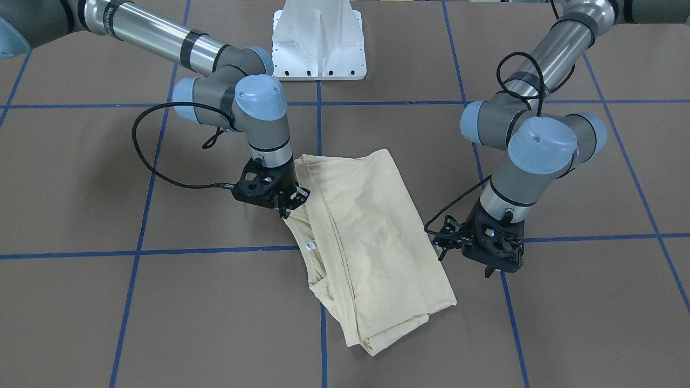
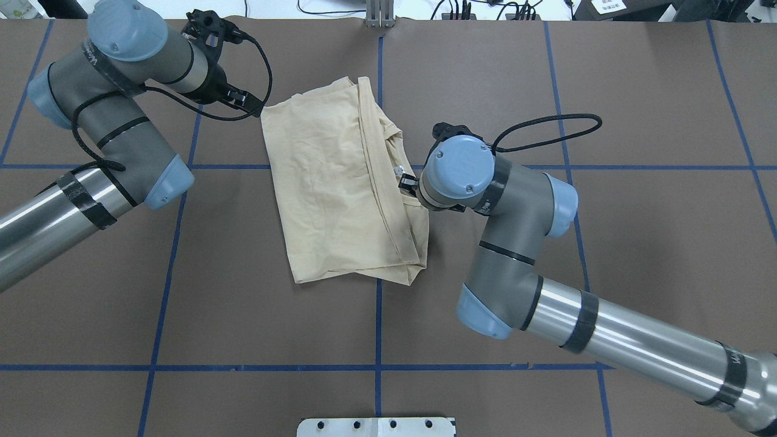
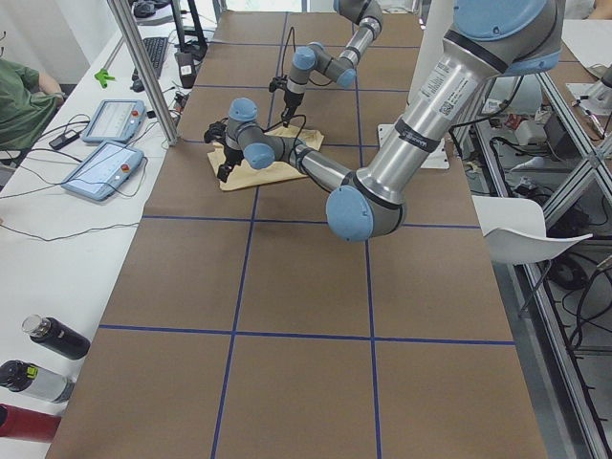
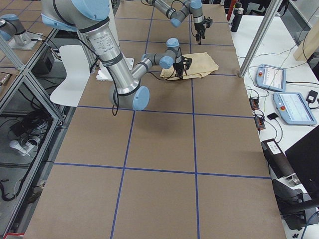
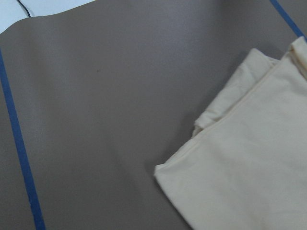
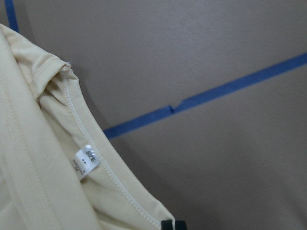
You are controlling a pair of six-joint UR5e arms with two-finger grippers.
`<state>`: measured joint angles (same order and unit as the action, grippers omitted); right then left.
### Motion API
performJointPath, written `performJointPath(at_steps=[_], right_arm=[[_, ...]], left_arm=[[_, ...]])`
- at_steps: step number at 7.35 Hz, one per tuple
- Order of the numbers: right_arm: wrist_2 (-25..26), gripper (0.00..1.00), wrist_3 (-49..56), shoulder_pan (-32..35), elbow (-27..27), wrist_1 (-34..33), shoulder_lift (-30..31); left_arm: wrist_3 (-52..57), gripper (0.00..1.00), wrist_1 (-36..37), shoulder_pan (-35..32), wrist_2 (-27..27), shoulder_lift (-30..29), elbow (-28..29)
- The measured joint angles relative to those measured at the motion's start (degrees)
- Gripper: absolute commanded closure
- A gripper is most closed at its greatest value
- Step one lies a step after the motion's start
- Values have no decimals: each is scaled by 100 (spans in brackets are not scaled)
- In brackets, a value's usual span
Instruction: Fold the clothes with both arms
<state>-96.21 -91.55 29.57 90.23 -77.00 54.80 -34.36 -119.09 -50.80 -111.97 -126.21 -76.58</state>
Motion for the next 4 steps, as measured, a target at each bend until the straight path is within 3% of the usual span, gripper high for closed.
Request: performJointPath(at_steps=[1, 2, 3, 4], right_arm=[[35, 100, -177, -158, 594, -104, 428], [85, 56, -296, -303, 949, -150, 677], [135, 1, -348, -402, 1091, -164, 776], [206, 0, -345, -449, 1131, -169, 796]], left_arm=[[0, 0, 0, 0, 0, 0, -3], [0, 0, 0, 0, 0, 0, -8], [0, 0, 0, 3, 0, 2, -24], [0, 0, 0, 6, 0, 5, -46]])
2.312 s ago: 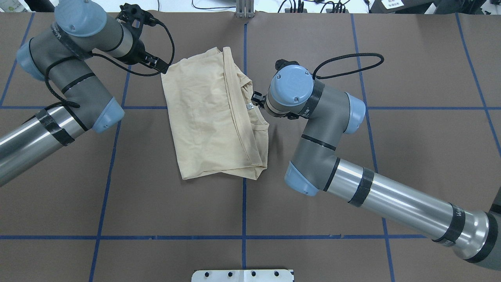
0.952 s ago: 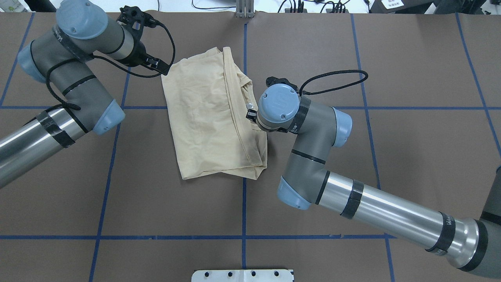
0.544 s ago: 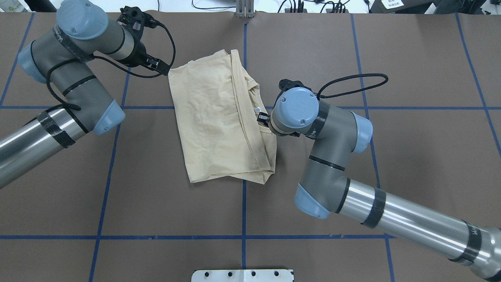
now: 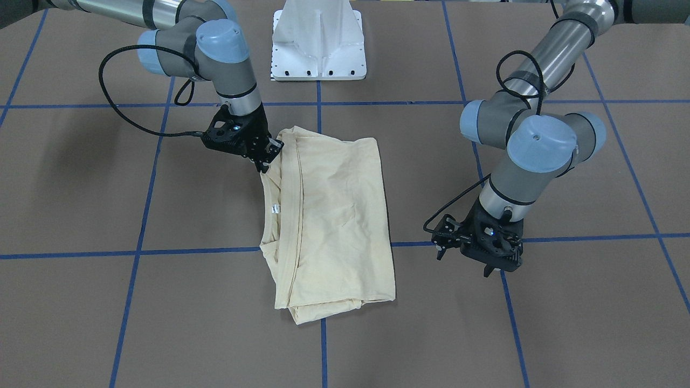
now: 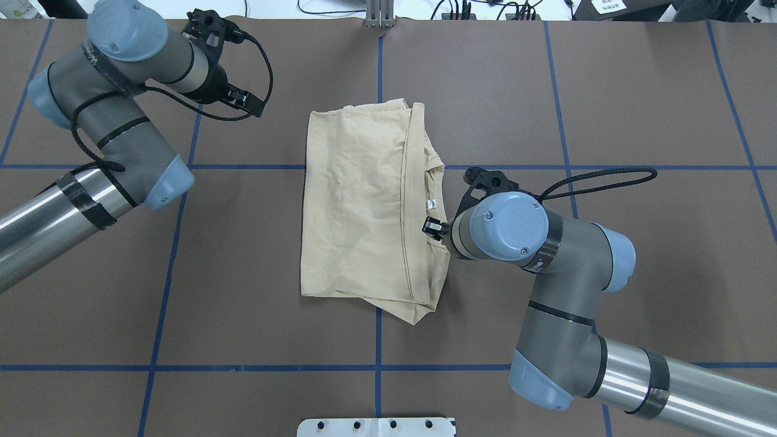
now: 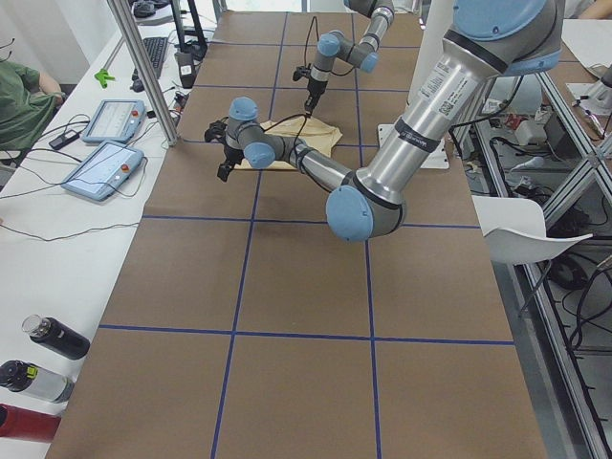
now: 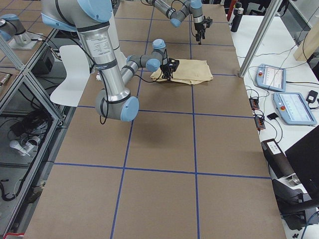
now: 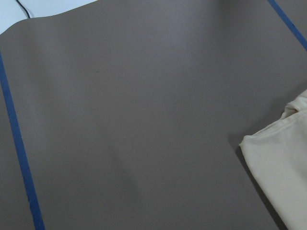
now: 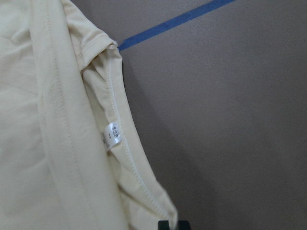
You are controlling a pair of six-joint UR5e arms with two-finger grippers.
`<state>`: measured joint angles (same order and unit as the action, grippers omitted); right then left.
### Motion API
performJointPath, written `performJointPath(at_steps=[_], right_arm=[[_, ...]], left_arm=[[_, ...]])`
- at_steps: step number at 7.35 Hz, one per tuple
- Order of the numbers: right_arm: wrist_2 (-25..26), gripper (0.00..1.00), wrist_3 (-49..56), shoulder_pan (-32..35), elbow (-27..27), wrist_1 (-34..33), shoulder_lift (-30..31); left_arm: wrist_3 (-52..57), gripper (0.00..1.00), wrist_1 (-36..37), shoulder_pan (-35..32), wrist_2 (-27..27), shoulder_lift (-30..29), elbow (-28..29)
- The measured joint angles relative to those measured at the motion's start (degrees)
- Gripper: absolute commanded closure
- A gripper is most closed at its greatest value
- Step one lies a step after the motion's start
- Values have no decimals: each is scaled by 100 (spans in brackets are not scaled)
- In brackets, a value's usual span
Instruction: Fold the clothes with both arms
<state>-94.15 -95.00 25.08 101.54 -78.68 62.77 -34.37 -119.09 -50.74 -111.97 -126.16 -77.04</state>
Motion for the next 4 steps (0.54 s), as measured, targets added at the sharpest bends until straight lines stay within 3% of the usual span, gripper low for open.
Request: performJointPath(at_steps=[2, 4], right_arm=[[121, 0, 266, 123, -56, -170, -152], [127, 0, 563, 324, -712, -674, -952]], left_arm=[[0, 0, 0, 2, -5, 5, -23], [0, 0, 4, 9, -50, 89, -132]])
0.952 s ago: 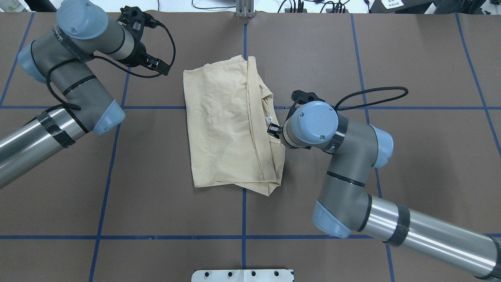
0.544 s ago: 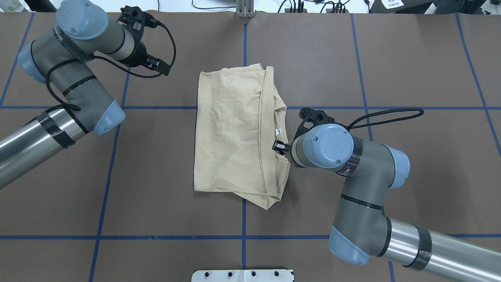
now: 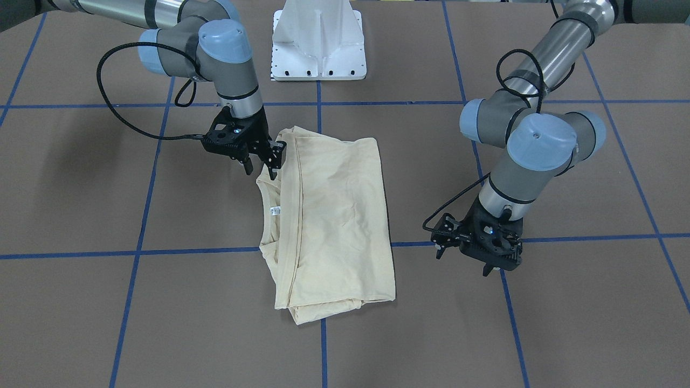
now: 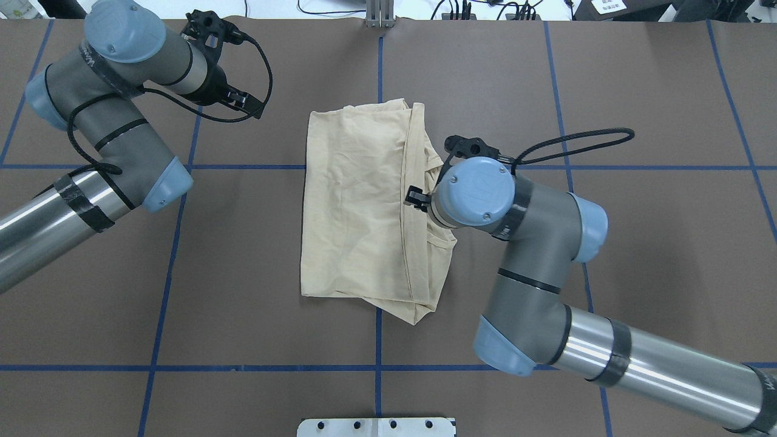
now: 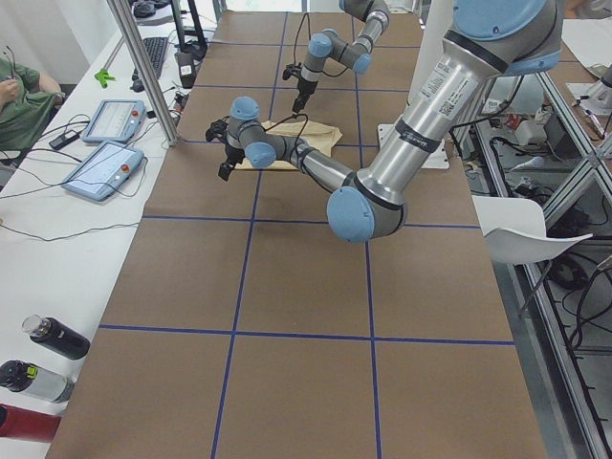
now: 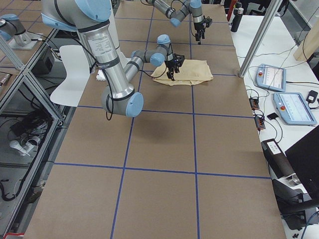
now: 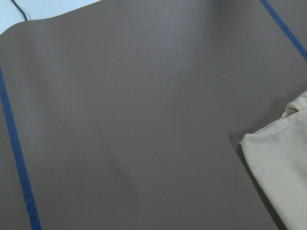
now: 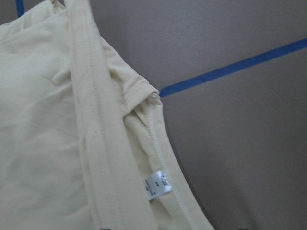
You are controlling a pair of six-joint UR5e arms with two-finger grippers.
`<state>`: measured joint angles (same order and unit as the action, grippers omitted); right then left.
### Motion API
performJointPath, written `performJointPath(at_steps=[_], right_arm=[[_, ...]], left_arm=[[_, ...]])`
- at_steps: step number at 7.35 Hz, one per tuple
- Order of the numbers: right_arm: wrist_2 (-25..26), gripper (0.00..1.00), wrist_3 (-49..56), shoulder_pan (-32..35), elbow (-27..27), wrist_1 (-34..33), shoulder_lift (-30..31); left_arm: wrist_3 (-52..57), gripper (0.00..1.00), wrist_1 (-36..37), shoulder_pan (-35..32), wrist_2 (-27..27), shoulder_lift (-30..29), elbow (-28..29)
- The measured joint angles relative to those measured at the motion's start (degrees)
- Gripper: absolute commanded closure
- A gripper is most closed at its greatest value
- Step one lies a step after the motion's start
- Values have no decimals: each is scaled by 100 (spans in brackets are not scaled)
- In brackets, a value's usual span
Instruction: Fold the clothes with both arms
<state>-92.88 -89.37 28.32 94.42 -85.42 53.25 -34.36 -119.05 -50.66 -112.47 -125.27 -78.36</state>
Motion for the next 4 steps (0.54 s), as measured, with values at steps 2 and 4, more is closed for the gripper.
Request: performJointPath(at_steps=[2, 4], right_arm=[[-12, 0, 296, 45, -931, -175, -710], [-85, 0, 783, 44, -1391, -219, -919]], left_arm=[[0, 0, 11, 3, -75, 77, -112], [0, 0, 13, 9, -89, 87, -132]])
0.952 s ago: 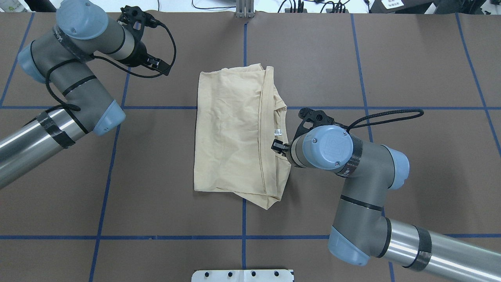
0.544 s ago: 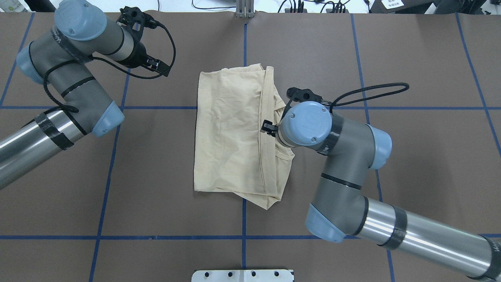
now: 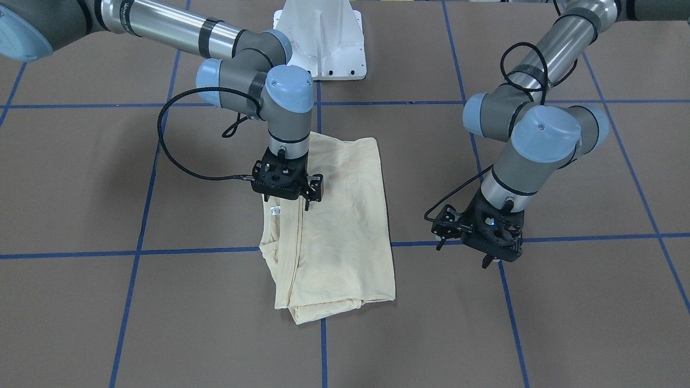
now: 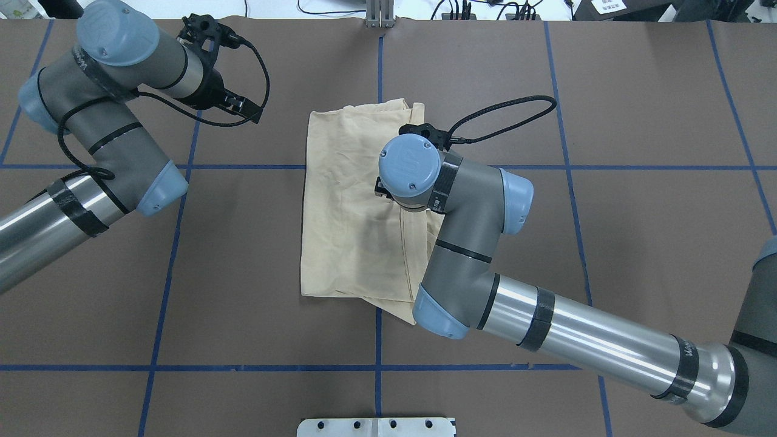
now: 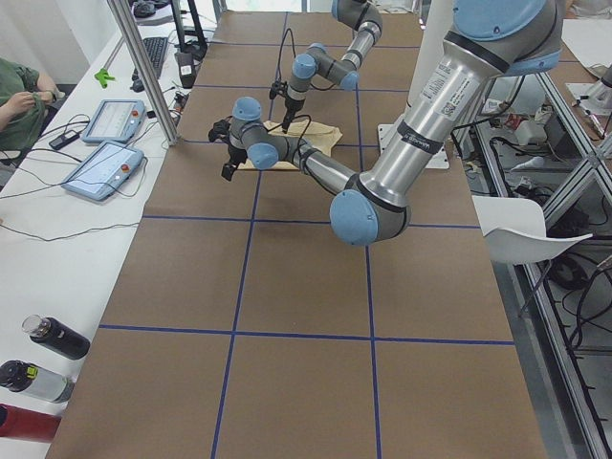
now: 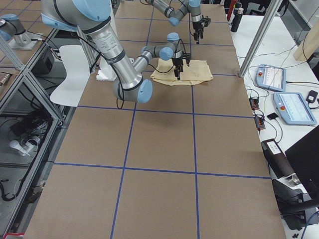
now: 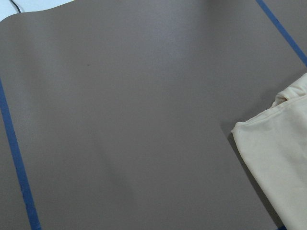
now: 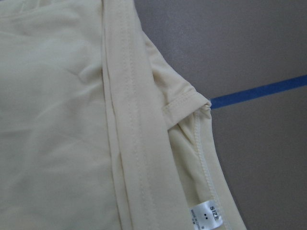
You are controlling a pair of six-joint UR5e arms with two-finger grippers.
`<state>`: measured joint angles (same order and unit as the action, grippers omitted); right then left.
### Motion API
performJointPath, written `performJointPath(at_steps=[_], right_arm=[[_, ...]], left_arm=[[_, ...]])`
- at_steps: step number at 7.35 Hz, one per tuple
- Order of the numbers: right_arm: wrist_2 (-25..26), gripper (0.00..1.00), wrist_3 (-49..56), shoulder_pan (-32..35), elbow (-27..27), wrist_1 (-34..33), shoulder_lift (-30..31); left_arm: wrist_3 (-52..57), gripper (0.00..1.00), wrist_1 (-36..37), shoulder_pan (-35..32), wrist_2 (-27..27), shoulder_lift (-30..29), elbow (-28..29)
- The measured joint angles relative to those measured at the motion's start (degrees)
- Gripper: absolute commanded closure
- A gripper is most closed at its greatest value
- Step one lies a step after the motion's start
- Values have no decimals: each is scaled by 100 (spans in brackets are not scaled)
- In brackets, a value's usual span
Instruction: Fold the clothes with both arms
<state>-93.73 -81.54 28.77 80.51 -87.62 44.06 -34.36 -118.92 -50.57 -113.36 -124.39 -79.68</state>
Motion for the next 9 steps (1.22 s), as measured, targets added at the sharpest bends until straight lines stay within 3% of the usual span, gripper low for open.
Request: performJointPath(at_steps=[3, 6, 7, 9], right_arm=[[-36, 0, 462, -13, -321, -160, -173], [-42, 0, 1303, 23, -235, -816, -185], [-46, 0, 1660, 83, -6, -1161, -81], [-54, 0, 2393, 222, 961, -1605, 696]], left_arm=[[0, 0, 0, 32, 6, 2, 3], [0, 0, -1, 38, 7, 3, 9], [0, 0, -5, 38, 7, 3, 11], [0, 0, -8, 47, 7, 3, 13]])
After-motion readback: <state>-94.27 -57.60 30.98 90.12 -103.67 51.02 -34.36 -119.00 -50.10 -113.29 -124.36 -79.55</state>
